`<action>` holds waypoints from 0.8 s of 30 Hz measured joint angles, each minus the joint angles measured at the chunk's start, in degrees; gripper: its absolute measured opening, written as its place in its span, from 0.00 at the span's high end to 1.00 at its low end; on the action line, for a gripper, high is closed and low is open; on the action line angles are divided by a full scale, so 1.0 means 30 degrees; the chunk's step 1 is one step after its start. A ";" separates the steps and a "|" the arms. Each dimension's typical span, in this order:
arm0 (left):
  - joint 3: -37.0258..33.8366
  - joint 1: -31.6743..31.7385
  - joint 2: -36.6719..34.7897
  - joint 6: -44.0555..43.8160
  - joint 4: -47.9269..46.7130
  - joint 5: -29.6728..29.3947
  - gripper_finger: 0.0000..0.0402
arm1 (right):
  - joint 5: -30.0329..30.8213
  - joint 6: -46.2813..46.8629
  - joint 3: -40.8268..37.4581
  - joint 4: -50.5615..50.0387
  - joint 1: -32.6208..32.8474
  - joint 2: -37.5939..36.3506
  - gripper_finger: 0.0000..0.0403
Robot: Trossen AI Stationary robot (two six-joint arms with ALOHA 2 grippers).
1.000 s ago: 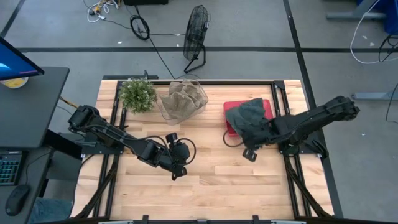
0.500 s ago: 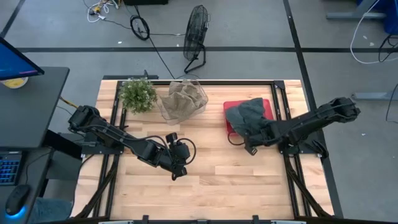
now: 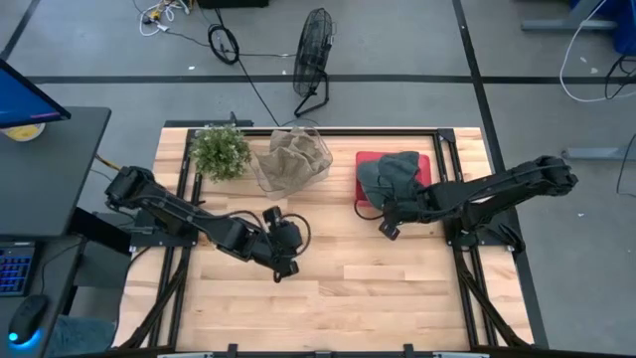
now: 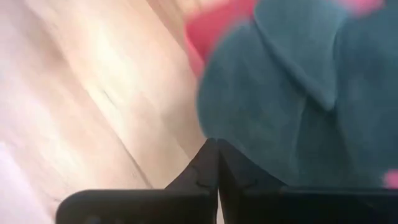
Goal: Pick & Place hat
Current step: Return to Home Position
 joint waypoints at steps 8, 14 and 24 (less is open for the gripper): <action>0.0000 -0.0834 -0.4422 -0.0310 -0.2963 -0.3373 0.60 | 0.3097 -0.5931 0.3921 0.0224 0.1046 -0.2184 0.99; -0.0042 -0.2958 -0.7823 -0.2357 -0.6856 -0.5834 0.60 | 0.3097 -0.8903 0.2091 0.3160 0.1679 -0.6507 0.99; -0.6679 -0.5424 -1.2520 -0.5115 -0.4642 -0.8040 0.60 | 0.0073 -1.0751 -0.6176 1.0924 0.1707 -1.3695 0.99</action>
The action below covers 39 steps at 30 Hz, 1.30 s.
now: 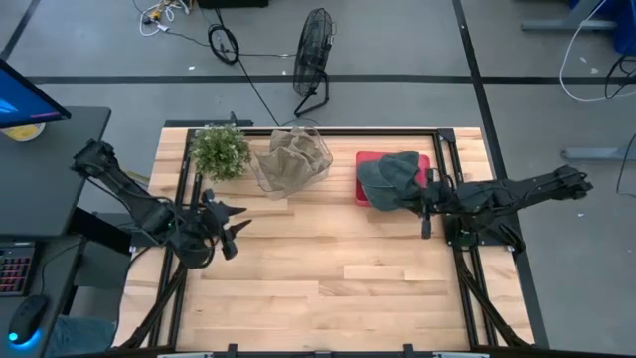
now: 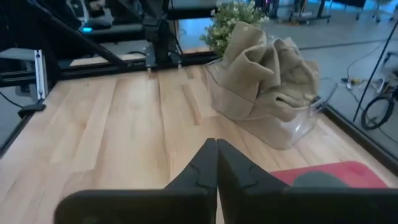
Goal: Pick & Place hat
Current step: Return to Home Position
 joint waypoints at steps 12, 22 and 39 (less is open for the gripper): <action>-0.5218 0.2688 -0.4280 0.9369 1.1250 0.5380 0.60 | -0.0902 -0.3359 -0.1835 -0.0505 -0.0008 -0.6732 0.99; -0.5505 0.5984 -0.6904 1.2720 1.1462 0.6015 0.60 | -0.1326 -0.2536 -0.1852 -0.1171 -0.0007 -0.9794 0.99; -1.0500 0.8572 -1.0358 1.5247 1.7872 0.7425 0.60 | -0.1988 -0.3934 -0.5931 0.4369 -0.0001 -0.9808 0.99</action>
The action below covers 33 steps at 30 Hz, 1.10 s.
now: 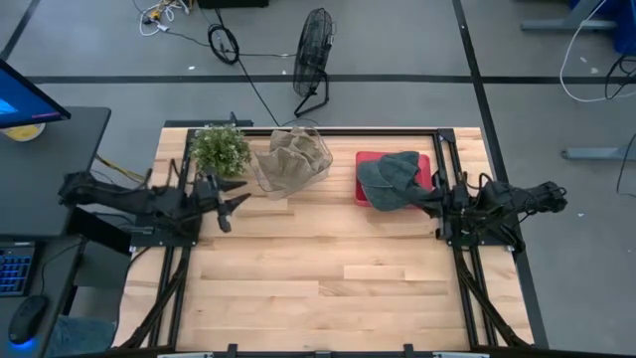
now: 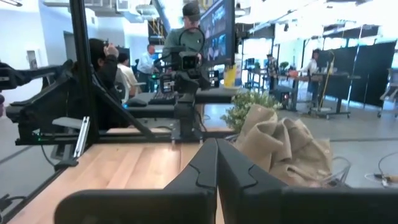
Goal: Pick & Place hat
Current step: Return to Home Position
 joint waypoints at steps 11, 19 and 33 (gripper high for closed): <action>-0.0015 0.0106 -0.2445 -0.0611 -0.2730 0.0367 0.60 | -0.0016 0.0642 -0.1409 0.1143 0.0000 -0.0001 0.99; -0.0015 0.0106 -0.2401 -0.1039 -0.2684 0.1277 0.60 | -0.0023 0.0424 -0.3109 0.3015 -0.0002 -0.0001 0.99; -0.2075 -0.0185 -0.2408 -0.1630 -0.0407 0.1737 0.60 | -0.0023 0.0387 -0.3080 0.3047 -0.0002 -0.0001 0.99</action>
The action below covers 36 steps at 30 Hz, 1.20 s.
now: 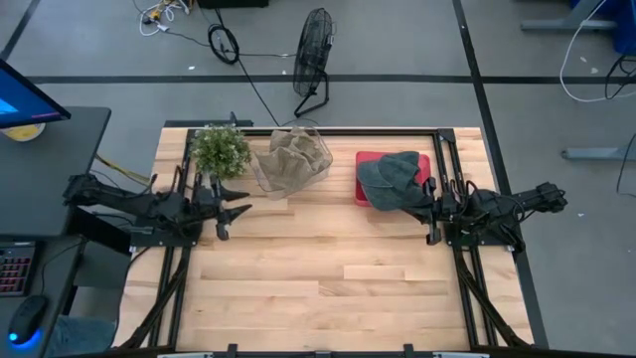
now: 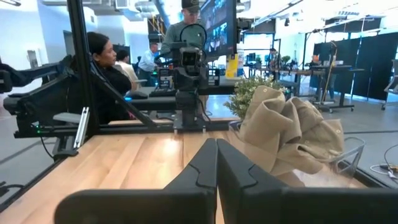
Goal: Pick & Place hat
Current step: Return to Home Position
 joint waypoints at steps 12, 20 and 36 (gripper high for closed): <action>-0.1312 0.0007 -0.0029 0.2738 0.2231 -0.0026 0.60 | -0.0062 -0.0192 0.0000 -0.0147 -0.0001 0.0000 0.99; -0.1298 0.0007 -0.1056 0.2907 0.0432 -0.0113 0.60 | -0.0575 0.0263 0.0007 -0.0231 -0.0005 0.0000 0.99; -0.2588 0.0025 -0.1624 -0.0014 -0.1227 0.0752 0.60 | -0.0656 0.0175 0.0022 -0.1068 0.0002 0.0000 0.99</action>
